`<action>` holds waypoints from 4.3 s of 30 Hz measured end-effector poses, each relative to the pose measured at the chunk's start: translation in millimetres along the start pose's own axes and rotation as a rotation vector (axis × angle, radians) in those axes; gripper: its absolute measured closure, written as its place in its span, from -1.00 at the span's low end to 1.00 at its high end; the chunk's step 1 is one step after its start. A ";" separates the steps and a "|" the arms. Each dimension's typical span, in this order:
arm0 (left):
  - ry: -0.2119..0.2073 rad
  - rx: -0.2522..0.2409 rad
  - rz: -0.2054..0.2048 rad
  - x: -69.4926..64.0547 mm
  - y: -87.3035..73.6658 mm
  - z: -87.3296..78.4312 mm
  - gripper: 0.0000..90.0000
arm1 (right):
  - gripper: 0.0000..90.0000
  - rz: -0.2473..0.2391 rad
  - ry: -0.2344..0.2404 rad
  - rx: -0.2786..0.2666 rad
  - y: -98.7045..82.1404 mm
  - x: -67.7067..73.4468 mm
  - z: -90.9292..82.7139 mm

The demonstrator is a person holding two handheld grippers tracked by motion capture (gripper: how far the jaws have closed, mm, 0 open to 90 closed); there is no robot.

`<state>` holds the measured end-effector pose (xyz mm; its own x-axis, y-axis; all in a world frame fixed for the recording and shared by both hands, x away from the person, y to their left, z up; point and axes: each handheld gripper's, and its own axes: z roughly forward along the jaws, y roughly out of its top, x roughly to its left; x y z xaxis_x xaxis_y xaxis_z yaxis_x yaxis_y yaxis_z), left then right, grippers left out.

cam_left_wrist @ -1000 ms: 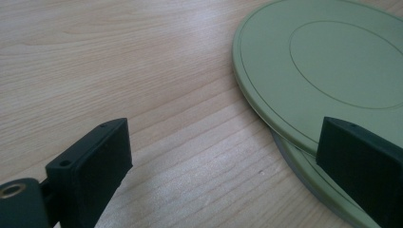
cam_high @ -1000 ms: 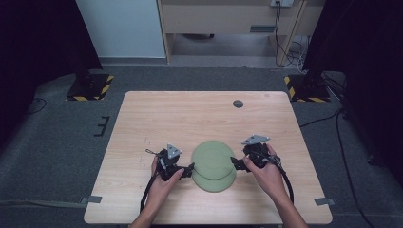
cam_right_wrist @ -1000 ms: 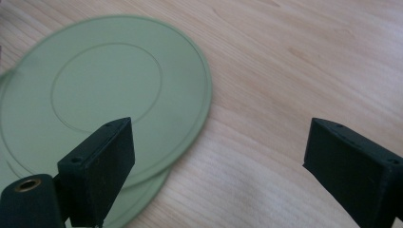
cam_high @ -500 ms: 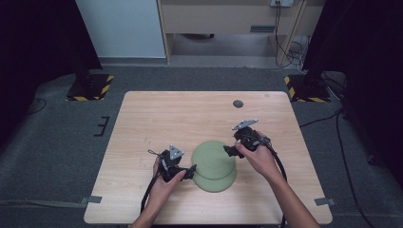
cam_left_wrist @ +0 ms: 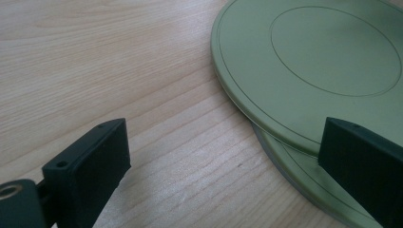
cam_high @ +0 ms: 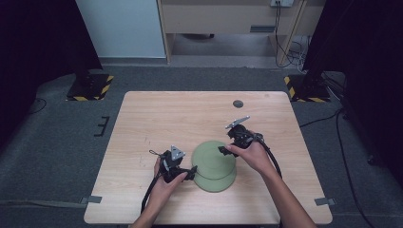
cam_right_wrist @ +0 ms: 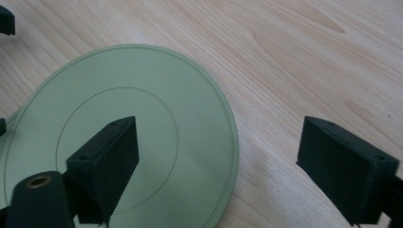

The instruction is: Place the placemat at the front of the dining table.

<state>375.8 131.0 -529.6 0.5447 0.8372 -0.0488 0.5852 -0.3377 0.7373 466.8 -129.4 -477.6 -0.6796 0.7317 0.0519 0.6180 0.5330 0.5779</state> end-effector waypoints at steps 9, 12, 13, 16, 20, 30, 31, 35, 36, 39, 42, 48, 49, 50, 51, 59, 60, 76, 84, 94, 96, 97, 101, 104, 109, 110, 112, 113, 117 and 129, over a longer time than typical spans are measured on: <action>0.006 0.011 0.008 -1.8 -0.1 1.3 -0.94 | -0.54 0.022 0.048 0.023 -1.2 -3.9 13.4; 0.004 0.010 0.001 -1.2 -0.1 1.4 -0.95 | -0.52 0.019 0.070 0.040 -2.2 -2.7 19.5; 0.004 0.010 0.001 -1.2 -0.1 1.4 -0.95 | -0.52 0.020 0.077 0.047 -2.5 -2.0 21.4; 0.003 0.012 -0.001 -0.8 -0.2 1.7 -0.96 | -0.52 0.018 0.092 0.052 -3.2 -1.8 26.0; 0.000 0.016 -0.006 -0.1 -0.2 2.1 -0.97 | -0.52 0.028 0.107 0.061 -3.5 -2.8 29.5; 0.003 0.016 -0.005 -0.3 -0.3 2.4 -0.98 | -0.46 0.064 0.184 0.063 -5.6 -7.5 38.0; 0.005 0.018 -0.007 -0.2 -0.3 2.6 -0.99 | -0.45 0.062 0.193 0.062 -5.6 -6.9 37.9; 0.007 0.018 -0.005 -0.2 -0.4 2.8 -1.00 | -0.43 0.060 0.193 0.061 -5.8 -7.3 35.9; 0.008 0.018 -0.004 -0.2 -0.4 2.9 -1.00 | -0.43 0.060 0.193 0.061 -5.8 -7.3 35.9; 0.009 0.019 -0.004 -0.2 -0.4 3.1 -1.00 | -0.40 0.071 0.197 0.042 -4.4 -8.2 29.8; 0.011 0.019 -0.004 -0.4 -0.4 3.1 -1.00 | -0.35 0.064 0.199 0.021 -2.2 -8.3 22.1; 0.014 0.020 -0.004 -0.7 -0.1 3.4 -1.00 | -0.13 0.038 0.184 -0.009 2.9 -4.5 7.4; 0.015 0.020 -0.004 -0.7 -0.1 3.4 -1.00 | -0.03 0.037 0.188 -0.021 3.8 -3.6 3.3; 0.014 0.020 -0.005 -0.7 -0.1 3.5 -1.00 | -0.03 0.037 0.188 -0.021 3.8 -3.6 3.3; 0.014 0.021 -0.006 -0.6 -0.1 3.5 -1.00 | 0.00 0.036 0.190 -0.026 4.0 -3.0 1.5; 0.015 0.022 -0.007 -0.6 0.0 3.5 -1.00 | 0.38 0.007 0.199 -0.023 1.9 -1.5 -3.0; 0.015 0.022 -0.006 -0.5 0.0 3.5 -1.00 | 0.44 0.000 0.201 -0.022 1.9 -1.1 -3.2; 0.021 0.023 -0.005 -0.8 -1.0 3.0 -1.00 | 0.90 -0.050 0.094 -0.018 1.3 1.4 -0.7; 0.015 0.018 -0.011 -0.8 -0.7 1.5 -0.95 | 0.90 -0.032 0.095 -0.022 1.2 1.0 -0.8; 0.047 -0.029 -0.088 28.8 4.0 -15.8 -0.95 | 0.91 -0.035 0.131 -0.068 4.5 -0.7 -20.8; 0.067 -0.031 -0.113 40.9 3.4 -20.3 -0.94 | 0.90 -0.030 0.128 -0.070 5.6 -1.3 -25.1; 0.075 -0.032 -0.129 46.9 2.9 -22.4 -0.94 | 0.91 -0.028 0.129 -0.075 6.6 -1.7 -27.3; 0.114 -0.035 -0.176 68.1 -1.0 -28.8 -0.93 | 0.91 -0.022 0.128 -0.080 11.8 -4.1 -33.5; 0.142 -0.038 -0.201 80.5 -2.5 -32.8 -0.93 | 0.91 -0.021 0.127 -0.078 16.5 -6.2 -36.4; 0.169 -0.015 -0.205 92.4 -6.1 -31.6 -0.93 | 0.91 -0.013 0.142 -0.091 24.6 -7.3 -41.5; 0.172 -0.007 -0.205 93.8 -6.9 -30.8 -0.93 | 0.91 -0.012 0.147 -0.094 26.2 -7.2 -42.5; 0.180 0.002 -0.208 96.3 -8.6 -29.1 -0.94 | 0.91 -0.012 0.162 -0.107 31.4 -6.4 -44.9; 0.189 0.015 -0.212 98.4 -10.2 -26.8 -0.94 | 0.91 -0.010 0.169 -0.111 33.1 -6.7 -45.7; 0.194 0.032 -0.225 102.1 -12.3 -21.8 -0.93 | 0.91 0.006 0.192 -0.125 37.6 -9.0 -46.8; 0.228 0.052 -0.154 99.4 -15.3 -12.9 -1.00 | 0.91 0.042 0.240 -0.175 52.4 -21.2 -56.9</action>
<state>413.2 224.9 -537.0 0.3012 0.9536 -0.0004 0.6836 -0.2156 0.6973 491.1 -141.2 -402.1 -0.7417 0.6193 0.2577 0.5842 0.4077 0.7018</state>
